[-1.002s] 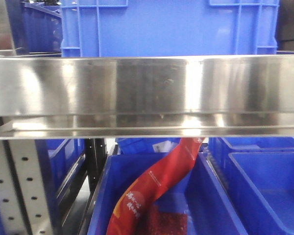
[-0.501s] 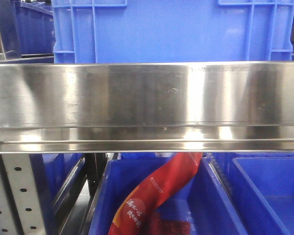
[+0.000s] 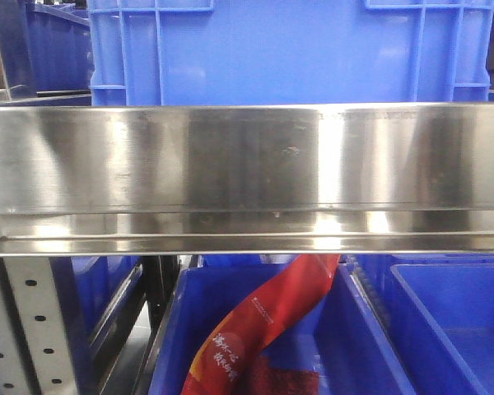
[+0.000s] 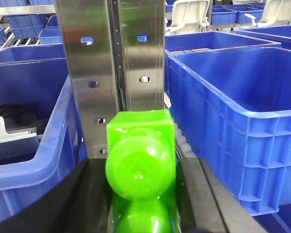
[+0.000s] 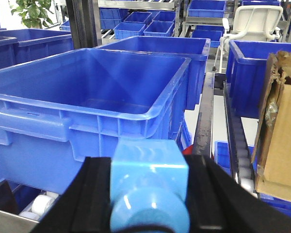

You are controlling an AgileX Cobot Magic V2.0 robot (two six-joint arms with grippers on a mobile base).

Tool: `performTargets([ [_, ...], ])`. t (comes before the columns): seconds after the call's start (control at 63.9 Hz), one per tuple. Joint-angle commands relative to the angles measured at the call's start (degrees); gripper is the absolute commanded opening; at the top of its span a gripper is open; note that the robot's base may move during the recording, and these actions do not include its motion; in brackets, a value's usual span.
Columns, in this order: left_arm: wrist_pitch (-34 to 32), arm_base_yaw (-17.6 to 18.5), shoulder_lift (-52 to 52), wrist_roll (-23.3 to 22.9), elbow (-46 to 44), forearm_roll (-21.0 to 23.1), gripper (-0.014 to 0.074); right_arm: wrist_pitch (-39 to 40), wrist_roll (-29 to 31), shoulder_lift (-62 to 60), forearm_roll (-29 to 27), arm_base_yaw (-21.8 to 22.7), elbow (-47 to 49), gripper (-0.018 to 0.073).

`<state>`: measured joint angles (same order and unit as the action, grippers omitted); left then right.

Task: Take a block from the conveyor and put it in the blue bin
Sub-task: 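Position both held blocks above the blue bin on the shelf, then open both grippers to drop the blocks into the blue bin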

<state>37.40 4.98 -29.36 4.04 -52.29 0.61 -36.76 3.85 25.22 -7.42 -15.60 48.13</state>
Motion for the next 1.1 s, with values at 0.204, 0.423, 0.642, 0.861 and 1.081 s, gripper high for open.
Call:
performTargets([
  [0.204, -1.44, 0.40, 0.32, -0.26, 0.14, 0.22, -0.0111, 2.71, 0.40, -0.25, 0.22, -0.11, 0.39, -0.0153],
  [0.423, -3.27, 0.40, 0.32, -0.26, 0.14, 0.22, -0.0111, 3.40, 0.40, -0.25, 0.22, -0.11, 0.39, -0.0153],
  [0.642, -4.67, 0.40, 0.32, -0.26, 0.14, 0.13, -0.0111, 4.76, 0.40, -0.25, 0.22, -0.11, 0.39, -0.0153],
  [0.861, -4.51, 7.15, -3.83, 1.79, -3.03, 0.19, -0.0111, 3.43, 0.40, 3.72, 0.22, -0.11, 3.80, -0.0153],
  [1.081, -1.23, 19.67, -17.87, 1.92, -17.04, 0.19, -0.0111, 3.34, 1.63, 15.53, 0.22, -4.90, 15.82, -0.0153],
])
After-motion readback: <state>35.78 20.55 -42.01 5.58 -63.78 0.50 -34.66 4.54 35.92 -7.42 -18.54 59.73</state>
